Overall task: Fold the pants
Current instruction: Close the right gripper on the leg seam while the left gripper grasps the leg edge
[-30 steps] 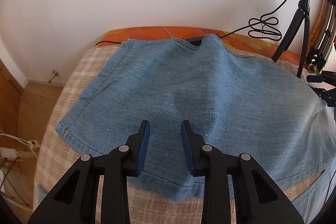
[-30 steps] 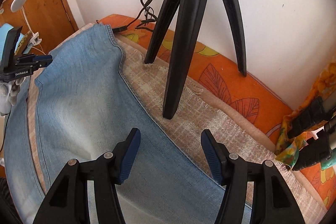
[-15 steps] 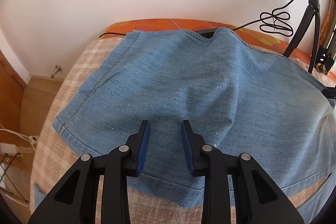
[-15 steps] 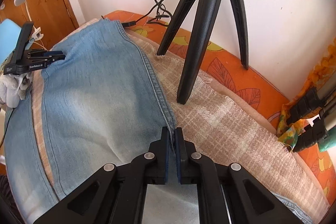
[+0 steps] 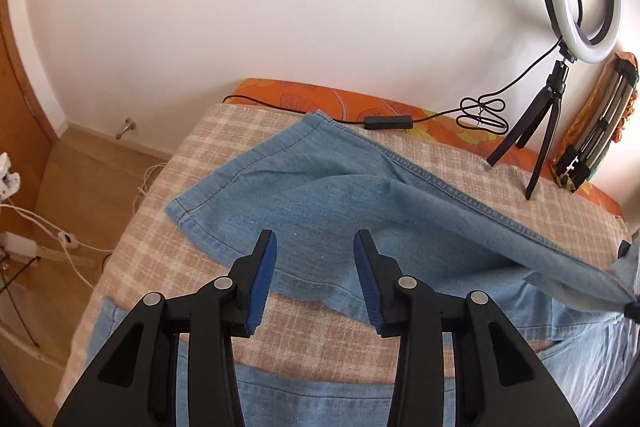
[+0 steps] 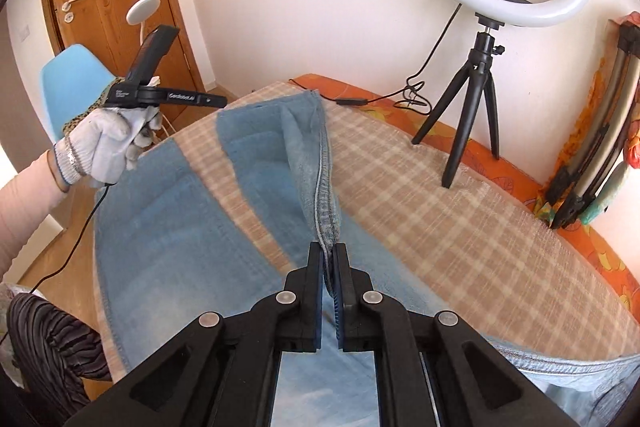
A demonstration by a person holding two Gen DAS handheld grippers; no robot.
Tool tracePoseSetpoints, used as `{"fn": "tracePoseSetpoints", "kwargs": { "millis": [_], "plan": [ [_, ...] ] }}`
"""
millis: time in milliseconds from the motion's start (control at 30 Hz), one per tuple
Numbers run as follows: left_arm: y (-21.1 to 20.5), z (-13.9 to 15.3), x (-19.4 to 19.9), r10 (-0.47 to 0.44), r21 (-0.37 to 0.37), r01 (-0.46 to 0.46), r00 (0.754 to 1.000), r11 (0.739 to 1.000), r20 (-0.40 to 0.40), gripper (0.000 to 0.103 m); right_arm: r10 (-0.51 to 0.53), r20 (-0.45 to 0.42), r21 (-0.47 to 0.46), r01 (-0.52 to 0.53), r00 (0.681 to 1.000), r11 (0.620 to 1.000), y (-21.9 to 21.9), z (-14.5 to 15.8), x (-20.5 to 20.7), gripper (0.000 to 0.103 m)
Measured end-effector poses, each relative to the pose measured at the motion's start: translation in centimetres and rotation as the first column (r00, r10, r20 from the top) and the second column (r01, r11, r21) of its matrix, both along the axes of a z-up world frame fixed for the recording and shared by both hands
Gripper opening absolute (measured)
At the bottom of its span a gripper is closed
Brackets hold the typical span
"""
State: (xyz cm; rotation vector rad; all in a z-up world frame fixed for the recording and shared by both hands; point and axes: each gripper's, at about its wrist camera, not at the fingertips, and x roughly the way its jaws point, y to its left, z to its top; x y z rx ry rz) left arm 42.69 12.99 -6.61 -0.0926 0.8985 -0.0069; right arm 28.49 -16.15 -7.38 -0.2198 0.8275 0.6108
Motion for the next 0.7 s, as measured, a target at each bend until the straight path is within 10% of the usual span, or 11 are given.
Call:
{"fn": "tracePoseSetpoints", "kwargs": {
  "millis": [333,700],
  "plan": [
    [-6.0,-0.2,0.9,-0.068,-0.03,0.066,0.995,0.997,-0.072,0.05,-0.086,-0.087,0.007,0.087,0.992,0.996,2.4,-7.3,-9.2,0.002],
    [-12.2,-5.3,7.4,-0.008,0.031,0.016,0.974,0.999,-0.224,0.06,-0.122,-0.096,0.039,0.126,0.988,0.991,2.7,-8.7,-8.9,0.002]
  ]
}}
